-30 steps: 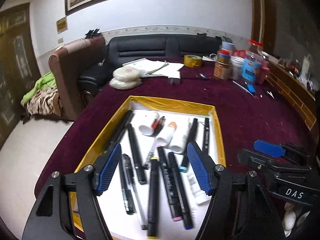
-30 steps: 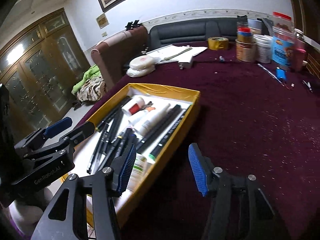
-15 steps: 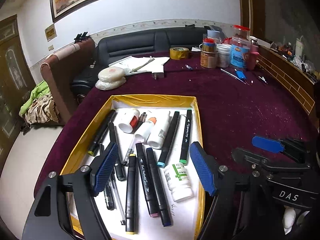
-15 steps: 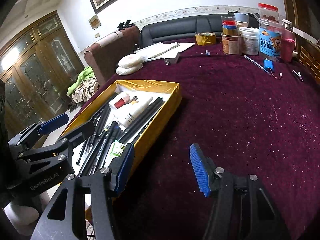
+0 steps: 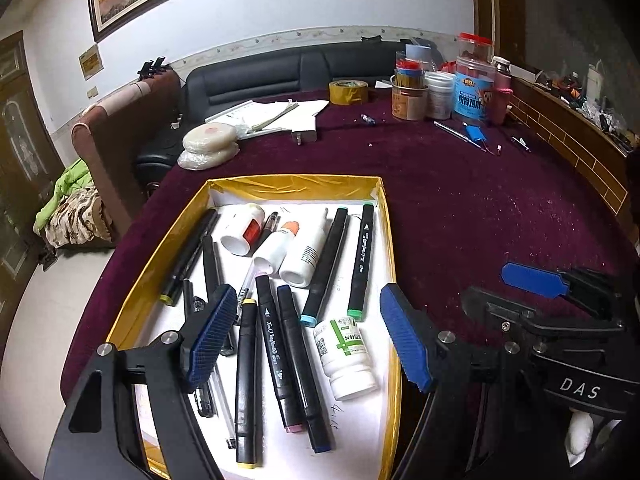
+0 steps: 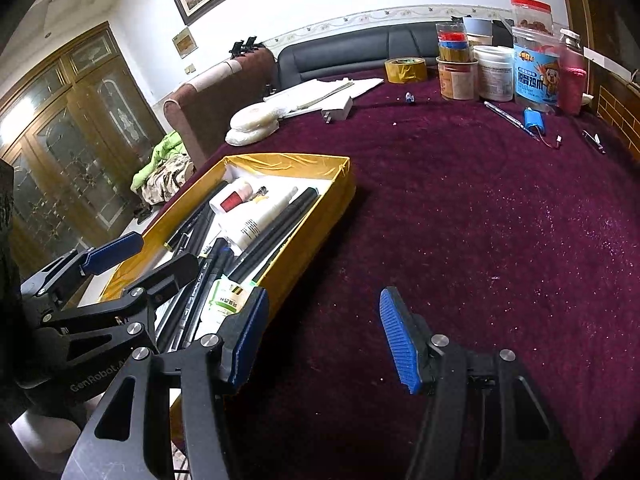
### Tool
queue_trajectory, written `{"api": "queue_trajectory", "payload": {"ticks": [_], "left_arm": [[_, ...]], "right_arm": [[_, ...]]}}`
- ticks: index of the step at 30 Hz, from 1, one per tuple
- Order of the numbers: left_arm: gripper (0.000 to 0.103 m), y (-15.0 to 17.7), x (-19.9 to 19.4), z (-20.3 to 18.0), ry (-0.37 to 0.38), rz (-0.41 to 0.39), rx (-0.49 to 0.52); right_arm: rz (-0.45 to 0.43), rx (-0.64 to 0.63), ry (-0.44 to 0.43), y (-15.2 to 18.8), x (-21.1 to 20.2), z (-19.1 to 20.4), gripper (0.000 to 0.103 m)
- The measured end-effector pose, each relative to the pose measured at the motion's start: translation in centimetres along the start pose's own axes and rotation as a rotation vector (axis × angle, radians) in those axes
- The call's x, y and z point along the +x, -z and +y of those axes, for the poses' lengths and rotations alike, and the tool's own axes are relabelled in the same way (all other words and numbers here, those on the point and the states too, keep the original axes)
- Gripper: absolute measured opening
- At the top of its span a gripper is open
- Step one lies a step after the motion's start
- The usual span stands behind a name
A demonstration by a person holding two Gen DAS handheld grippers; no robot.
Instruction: Organize rigid objects
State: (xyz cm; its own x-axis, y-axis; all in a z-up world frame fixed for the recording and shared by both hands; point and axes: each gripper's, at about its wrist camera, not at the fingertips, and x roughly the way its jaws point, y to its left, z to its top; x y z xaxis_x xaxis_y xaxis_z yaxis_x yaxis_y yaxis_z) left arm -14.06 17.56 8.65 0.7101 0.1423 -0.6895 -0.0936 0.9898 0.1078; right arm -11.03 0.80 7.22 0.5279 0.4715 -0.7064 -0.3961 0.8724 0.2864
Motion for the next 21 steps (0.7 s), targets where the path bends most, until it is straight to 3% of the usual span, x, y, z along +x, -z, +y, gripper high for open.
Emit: {"api": "queue_trajectory", "payload": {"ticks": [21], "left_arm": [[0.074,0.4,1.4,-0.9,0.019,0.049,0.005]], "right_arm": [[0.035,0.006,0.020,0.2,0.8,-0.5,0.053]]}}
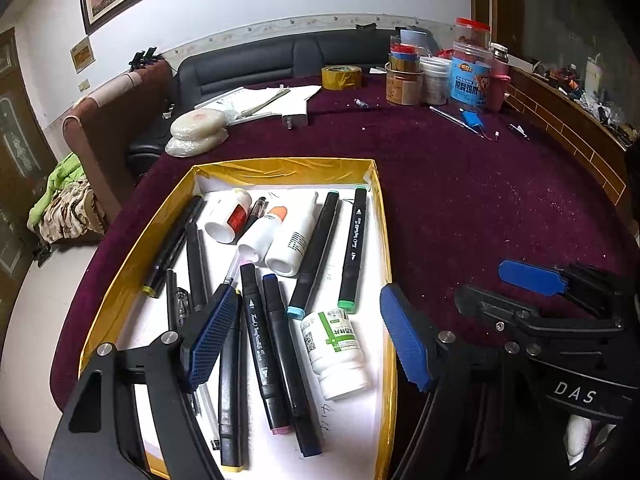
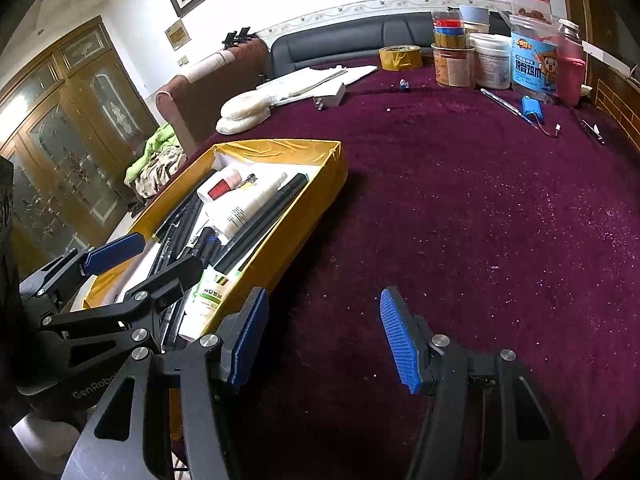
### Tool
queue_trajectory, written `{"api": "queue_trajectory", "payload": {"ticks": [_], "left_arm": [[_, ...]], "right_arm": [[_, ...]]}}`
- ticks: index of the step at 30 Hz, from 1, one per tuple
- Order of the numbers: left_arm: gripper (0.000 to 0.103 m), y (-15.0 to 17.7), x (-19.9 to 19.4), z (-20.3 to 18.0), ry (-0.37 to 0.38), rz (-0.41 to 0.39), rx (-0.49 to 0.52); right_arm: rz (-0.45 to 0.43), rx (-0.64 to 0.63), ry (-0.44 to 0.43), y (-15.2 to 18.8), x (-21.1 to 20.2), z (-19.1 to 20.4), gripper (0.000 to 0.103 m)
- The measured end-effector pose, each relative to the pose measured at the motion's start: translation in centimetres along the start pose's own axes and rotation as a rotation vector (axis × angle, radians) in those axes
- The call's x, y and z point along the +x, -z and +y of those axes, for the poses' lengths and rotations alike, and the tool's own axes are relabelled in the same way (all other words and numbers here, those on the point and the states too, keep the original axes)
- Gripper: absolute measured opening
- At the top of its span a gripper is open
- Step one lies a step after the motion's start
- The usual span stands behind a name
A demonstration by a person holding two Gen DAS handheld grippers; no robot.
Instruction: Organize rigid objects
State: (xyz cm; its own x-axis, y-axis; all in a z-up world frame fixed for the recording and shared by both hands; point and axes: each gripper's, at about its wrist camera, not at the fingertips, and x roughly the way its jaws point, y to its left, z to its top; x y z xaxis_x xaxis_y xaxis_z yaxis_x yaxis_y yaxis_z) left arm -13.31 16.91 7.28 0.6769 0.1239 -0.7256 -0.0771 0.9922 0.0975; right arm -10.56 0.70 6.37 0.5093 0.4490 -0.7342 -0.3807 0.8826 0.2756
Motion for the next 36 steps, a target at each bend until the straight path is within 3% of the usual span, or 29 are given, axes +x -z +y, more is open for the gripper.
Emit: {"api": "queue_trajectory", "payload": {"ticks": [5,8,10,11,13,14,16,19,22,24,26,27,32,36], "left_arm": [[0.074,0.0,-0.1,-0.1,0.005,-0.009,-0.005],[0.074,-0.1,-0.7,0.1,0.008,-0.048,-0.025],[0.076,-0.2,-2.0,0.8,0.005,-0.122,-0.064],[0.088,-0.3,-3.2,1.3,-0.005,-0.182,-0.094],[0.102,-0.3,-5.9,2.5,-0.039,-0.320,-0.154],[0.103,-0.2,-7.6,3.1,-0.057,-0.396,-0.189],[0.103,0.5,-10.4,4.1,-0.068,-0.526,-0.248],[0.103,0.6,-13.2,4.9,-0.069,-0.635,-0.312],[0.103,-1.2,-13.6,4.3,-0.095,-0.608,-0.259],[0.103,-2.1,-13.0,4.3,0.022,-0.555,-0.255],[0.103,-2.8,-11.1,4.9,0.177,-0.441,-0.330],[0.103,-2.8,-10.2,4.9,0.191,-0.406,-0.351],[0.103,-1.6,-8.1,3.8,0.089,-0.356,-0.352],[0.103,-1.1,-6.9,4.1,0.081,-0.316,-0.370]], "right_arm": [[-0.014,-0.004,0.010,0.1,-0.4,0.0,0.054],[-0.067,0.009,0.016,0.1,-1.5,-0.2,0.054],[-0.126,0.017,0.035,0.1,-2.7,-0.5,0.054],[-0.152,0.016,0.047,0.0,-3.2,-0.6,0.054],[-0.225,-0.002,0.091,0.0,-4.7,-0.5,0.054],[-0.260,-0.012,0.109,0.0,-5.4,-0.4,0.055],[-0.333,-0.024,0.143,0.0,-6.7,0.0,0.066],[-0.454,-0.023,0.180,0.3,-8.4,0.6,0.081],[-0.546,-0.024,0.226,0.8,-9.6,1.2,0.099],[-0.597,-0.044,0.273,1.2,-10.0,1.6,0.101],[-0.622,-0.075,0.322,1.5,-9.8,1.9,0.101],[-0.614,-0.098,0.338,1.5,-9.5,2.1,0.101],[-0.438,-0.234,0.340,1.3,-6.5,3.6,0.101],[-0.391,-0.296,0.334,1.9,-5.4,4.8,0.101]]}}
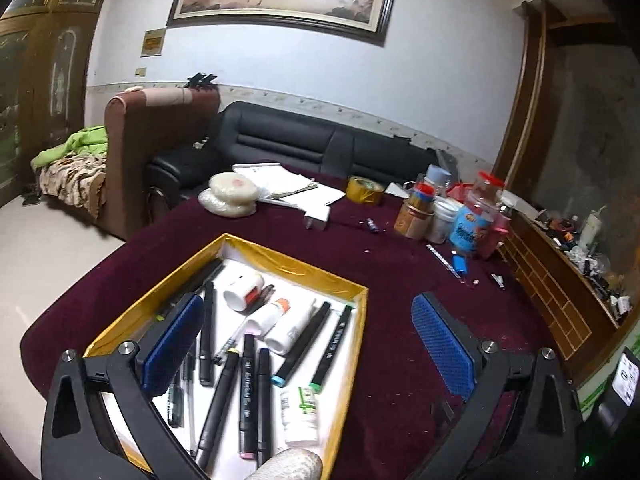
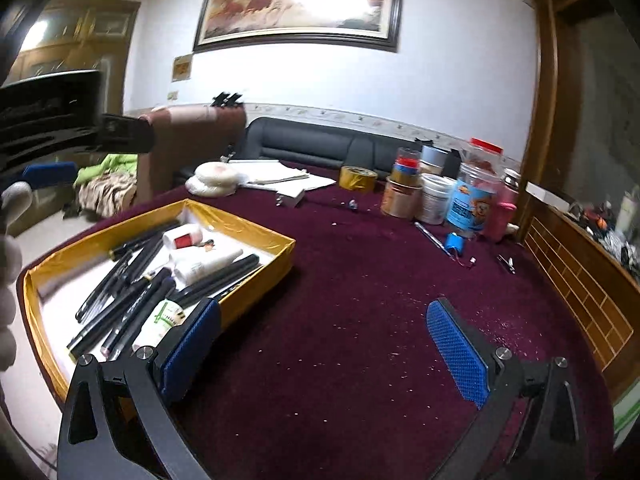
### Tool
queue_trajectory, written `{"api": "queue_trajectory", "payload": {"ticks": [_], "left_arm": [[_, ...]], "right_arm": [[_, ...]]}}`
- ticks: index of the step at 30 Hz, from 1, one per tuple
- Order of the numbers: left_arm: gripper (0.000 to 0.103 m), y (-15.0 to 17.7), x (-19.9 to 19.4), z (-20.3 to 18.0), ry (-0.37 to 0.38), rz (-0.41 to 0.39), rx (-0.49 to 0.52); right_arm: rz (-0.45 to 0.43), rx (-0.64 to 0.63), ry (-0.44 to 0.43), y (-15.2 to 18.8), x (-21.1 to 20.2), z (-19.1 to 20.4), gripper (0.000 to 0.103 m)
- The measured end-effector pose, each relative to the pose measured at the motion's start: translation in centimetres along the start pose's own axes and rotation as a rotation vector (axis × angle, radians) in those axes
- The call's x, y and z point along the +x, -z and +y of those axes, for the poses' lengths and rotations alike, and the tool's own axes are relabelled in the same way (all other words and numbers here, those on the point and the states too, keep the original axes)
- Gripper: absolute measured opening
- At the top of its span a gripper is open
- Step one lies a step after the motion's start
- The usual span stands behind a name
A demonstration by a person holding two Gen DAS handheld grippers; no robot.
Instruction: Organize rigid objects
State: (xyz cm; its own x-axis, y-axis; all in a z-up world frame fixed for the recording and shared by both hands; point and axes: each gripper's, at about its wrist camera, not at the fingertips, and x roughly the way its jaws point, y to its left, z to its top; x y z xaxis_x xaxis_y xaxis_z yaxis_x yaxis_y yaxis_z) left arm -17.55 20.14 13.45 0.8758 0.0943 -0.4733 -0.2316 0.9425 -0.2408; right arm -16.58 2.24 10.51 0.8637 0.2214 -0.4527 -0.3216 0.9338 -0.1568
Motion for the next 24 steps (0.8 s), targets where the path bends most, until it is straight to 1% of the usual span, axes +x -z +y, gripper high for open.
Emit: {"api": "queue_trajectory", "payload": {"ticks": [3,6,12,18,24], "left_arm": [[0.103,0.0,0.5,0.6,-0.034,0.009,0.000],[0.103,0.2,0.9,1.0,-0.047,0.027,-0.002],[0.103,0.5,2.2,2.0,-0.096,0.055,0.009],[0.103,0.6,3.1,2.8,-0.114,0.067,0.005],[0.103,0.7,4.0,3.4,-0.116,0.102,-0.012]], "right_arm": [[0.004,-0.010,-0.018,0.1,0.1,0.6,0.101],[0.015,-0.017,-0.032,0.1,0.3,1.2,0.101],[0.060,-0.046,-0.058,0.4,1.4,2.5,0.101],[0.081,-0.070,-0.075,0.3,2.1,3.3,0.101],[0.095,-0.077,-0.086,0.3,2.6,3.4,0.101]]}}
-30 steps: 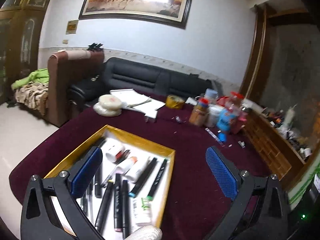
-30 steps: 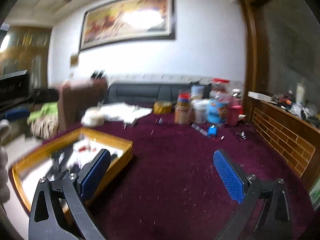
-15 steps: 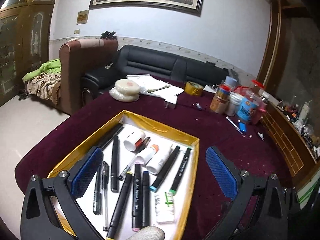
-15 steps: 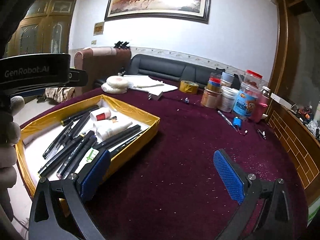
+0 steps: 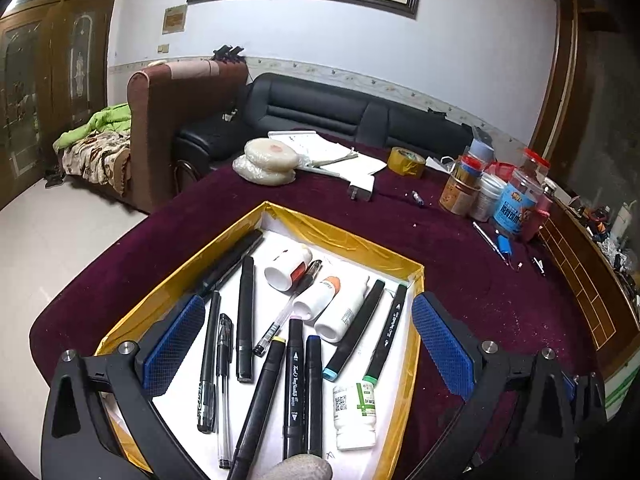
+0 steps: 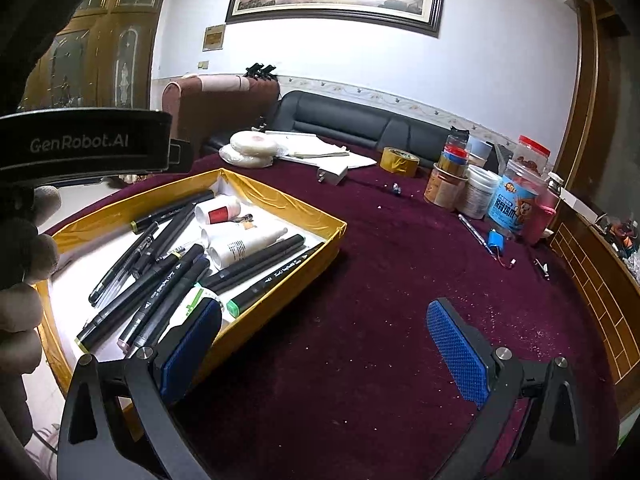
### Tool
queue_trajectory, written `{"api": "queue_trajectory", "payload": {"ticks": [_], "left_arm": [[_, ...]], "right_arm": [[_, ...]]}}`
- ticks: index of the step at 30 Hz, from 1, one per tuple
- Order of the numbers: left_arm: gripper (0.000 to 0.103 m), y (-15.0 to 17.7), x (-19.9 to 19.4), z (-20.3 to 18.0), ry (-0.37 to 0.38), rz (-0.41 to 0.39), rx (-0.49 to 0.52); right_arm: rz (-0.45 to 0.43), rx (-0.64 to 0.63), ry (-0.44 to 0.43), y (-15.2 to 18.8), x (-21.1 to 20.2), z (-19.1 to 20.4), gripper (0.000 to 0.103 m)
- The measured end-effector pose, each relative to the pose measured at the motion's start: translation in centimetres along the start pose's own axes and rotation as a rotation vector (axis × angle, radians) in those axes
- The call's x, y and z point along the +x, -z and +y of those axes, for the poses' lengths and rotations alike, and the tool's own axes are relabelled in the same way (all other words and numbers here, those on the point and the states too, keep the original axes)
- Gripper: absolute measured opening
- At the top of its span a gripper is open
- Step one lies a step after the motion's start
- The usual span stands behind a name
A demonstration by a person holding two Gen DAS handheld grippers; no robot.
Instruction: Organize rigid objects
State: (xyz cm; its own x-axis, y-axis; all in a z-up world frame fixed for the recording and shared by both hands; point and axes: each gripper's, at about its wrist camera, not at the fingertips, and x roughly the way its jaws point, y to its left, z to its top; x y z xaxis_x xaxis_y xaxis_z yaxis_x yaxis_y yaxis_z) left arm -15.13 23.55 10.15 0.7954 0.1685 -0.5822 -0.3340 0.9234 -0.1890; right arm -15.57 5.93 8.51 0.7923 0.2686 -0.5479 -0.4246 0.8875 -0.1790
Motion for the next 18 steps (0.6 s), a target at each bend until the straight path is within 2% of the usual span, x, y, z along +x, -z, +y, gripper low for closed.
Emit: {"api": "queue_trajectory", "payload": {"ticks": [18], "left_arm": [[0.103,0.2,1.1,-1.2,-0.017,0.044,0.018]], "right_arm": [[0.031,0.015,-0.015,0.4,0.7,-1.2,0.101]]}}
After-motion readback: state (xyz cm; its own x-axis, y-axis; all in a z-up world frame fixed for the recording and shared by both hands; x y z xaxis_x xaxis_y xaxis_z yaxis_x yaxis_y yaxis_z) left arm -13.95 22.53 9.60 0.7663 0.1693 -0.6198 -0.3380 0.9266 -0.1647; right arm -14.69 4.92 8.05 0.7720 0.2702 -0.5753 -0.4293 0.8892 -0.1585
